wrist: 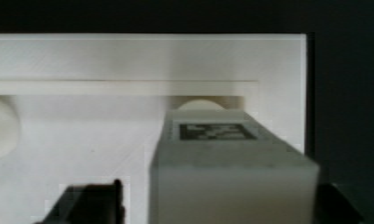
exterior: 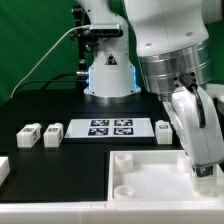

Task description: Assemble one leg

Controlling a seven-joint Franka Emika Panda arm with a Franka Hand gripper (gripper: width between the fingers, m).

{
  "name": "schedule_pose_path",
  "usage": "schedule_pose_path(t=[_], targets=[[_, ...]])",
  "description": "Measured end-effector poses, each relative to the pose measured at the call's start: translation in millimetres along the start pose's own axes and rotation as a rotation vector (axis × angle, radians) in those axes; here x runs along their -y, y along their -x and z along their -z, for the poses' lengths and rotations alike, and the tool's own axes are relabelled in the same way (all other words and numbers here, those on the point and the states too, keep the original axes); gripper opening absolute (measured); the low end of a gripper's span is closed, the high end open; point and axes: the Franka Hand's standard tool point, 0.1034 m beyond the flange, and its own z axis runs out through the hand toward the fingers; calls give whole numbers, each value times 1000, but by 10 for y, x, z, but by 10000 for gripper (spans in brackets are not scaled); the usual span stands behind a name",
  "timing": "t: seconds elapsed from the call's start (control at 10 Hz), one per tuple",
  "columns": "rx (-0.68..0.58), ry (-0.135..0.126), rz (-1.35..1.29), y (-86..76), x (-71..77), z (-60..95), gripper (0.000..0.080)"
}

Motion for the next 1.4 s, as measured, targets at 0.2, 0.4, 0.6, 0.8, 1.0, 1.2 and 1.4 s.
schedule_pose_path(t=[0.2, 0.4, 0.6, 0.8, 1.0, 1.2, 1.4], targets=[[-1, -13, 200, 133, -17, 36, 610], [-19, -7, 520, 229, -51, 124, 647], [-30, 3, 744, 223, -61, 117, 649], [-36, 11, 948, 192, -59, 119, 649], [-72, 78, 1250, 74, -43, 26, 649], [-71, 76, 1203, 65, -45, 5, 649], [-69, 72, 1155, 67, -47, 1, 512]])
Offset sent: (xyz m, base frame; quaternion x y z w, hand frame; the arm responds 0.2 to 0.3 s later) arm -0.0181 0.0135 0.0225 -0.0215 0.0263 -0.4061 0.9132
